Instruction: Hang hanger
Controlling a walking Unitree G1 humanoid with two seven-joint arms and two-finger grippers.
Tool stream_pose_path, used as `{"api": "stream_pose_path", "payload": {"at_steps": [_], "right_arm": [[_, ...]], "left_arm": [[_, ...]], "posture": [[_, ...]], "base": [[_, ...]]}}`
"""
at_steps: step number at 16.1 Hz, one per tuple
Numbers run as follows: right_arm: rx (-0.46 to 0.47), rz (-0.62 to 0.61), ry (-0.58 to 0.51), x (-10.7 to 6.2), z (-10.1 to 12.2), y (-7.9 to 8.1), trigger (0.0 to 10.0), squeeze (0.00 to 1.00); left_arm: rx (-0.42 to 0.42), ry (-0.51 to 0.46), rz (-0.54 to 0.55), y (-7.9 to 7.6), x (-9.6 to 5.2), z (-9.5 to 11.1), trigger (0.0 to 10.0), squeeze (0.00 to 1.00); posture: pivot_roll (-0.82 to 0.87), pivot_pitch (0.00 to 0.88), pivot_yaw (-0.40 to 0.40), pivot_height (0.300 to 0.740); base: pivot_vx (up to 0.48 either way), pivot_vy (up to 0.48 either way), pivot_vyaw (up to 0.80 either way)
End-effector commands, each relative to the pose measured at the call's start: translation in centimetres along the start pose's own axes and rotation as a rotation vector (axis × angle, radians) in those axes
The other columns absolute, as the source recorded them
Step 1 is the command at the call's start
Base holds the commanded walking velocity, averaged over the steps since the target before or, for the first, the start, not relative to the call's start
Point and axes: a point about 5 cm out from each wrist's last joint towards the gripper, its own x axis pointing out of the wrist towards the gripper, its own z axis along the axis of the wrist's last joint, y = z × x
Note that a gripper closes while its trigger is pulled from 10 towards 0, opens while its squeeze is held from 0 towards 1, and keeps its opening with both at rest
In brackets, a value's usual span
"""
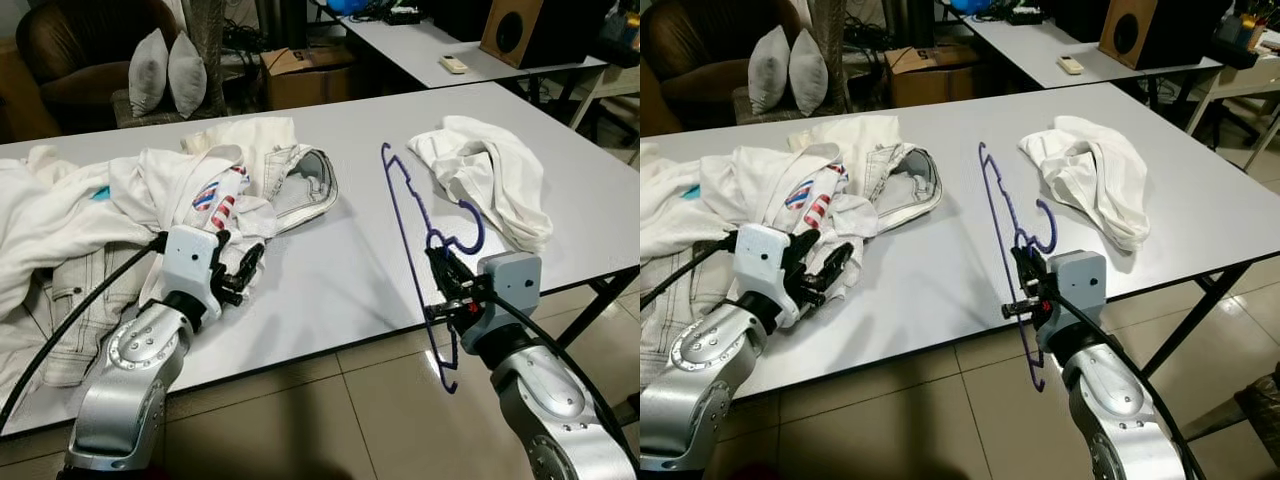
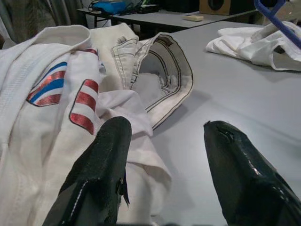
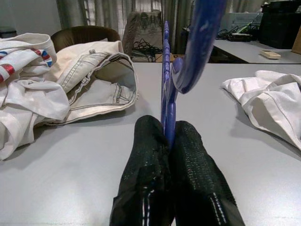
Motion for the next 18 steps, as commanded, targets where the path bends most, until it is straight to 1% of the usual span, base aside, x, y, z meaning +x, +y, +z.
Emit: {"api": "stream_pose_path", "payload": {"at_steps": [1,2,5,10,12,13,14,15,16,18], "right_arm": [[0.002,0.009,0.007,0.2,0.0,0.1,10.0,0.0],[-0.001,0.009,0.009,0.2,0.0,0.0,10.0,0.0],[-0.002,-0.001,0.009,0.3,0.1,-0.3,10.0,0.0],[-0.001,-0.002,0.011,0.3,0.0,-0.1,10.0,0.0],[-0.002,-0.013,0.015,0.3,0.0,-0.3,10.0,0.0],[-0.004,-0.015,0.016,0.4,-0.1,-0.4,10.0,0.0],[-0.009,-0.013,0.017,0.4,0.0,-0.4,10.0,0.0],[-0.01,-0.013,0.017,0.4,0.0,-0.4,10.0,0.0],[-0.01,-0.013,0.017,0.5,0.0,-0.3,10.0,0.0],[-0.012,-0.011,0.015,0.7,-0.1,-0.2,10.0,0.0]], "left_arm": [[-0.003,-0.002,0.002,0.1,0.1,0.0,10.0,0.0],[-0.006,-0.002,0.003,0.0,0.2,0.0,10.0,0.0],[-0.001,0.002,0.016,0.1,0.3,-0.1,10.0,0.0],[-0.002,-0.003,0.028,0.5,0.3,-0.1,10.0,0.0],[0.005,0.006,0.053,0.9,0.3,-0.2,10.0,0.0],[0.023,0.018,0.074,1.2,0.3,-0.3,10.0,0.0],[0.019,0.004,0.078,1.7,0.2,-0.2,10.0,0.0],[0.019,-0.005,0.078,2.1,0.2,-0.1,10.0,1.0],[0.009,-0.005,0.065,2.3,0.3,-0.1,10.0,1.0],[0.141,0.025,0.076,3.1,1.1,0.0,10.0,1.0]], "posture": [[-0.15,0.0,0.029,0.74],[-0.15,0.0,0.025,0.74],[-0.15,0.0,0.021,0.74],[-0.15,0.0,0.018,0.74],[-0.15,0.0,0.014,0.74],[-0.15,0.0,0.012,0.74],[-0.15,0.0,0.012,0.74],[-0.15,0.0,0.012,0.74],[-0.14,0.0,0.008,0.74],[-0.14,0.0,0.01,0.74]], "base": [[-0.364,0.0,0.0],[-0.394,0.0,0.0],[0.0,0.0,0.0],[0.0,0.0,0.0],[0.0,0.0,0.0],[0.0,0.0,0.0],[0.0,0.0,0.0],[0.0,0.0,0.0],[0.0,0.0,0.0],[0.0,0.0,0.0]]}}
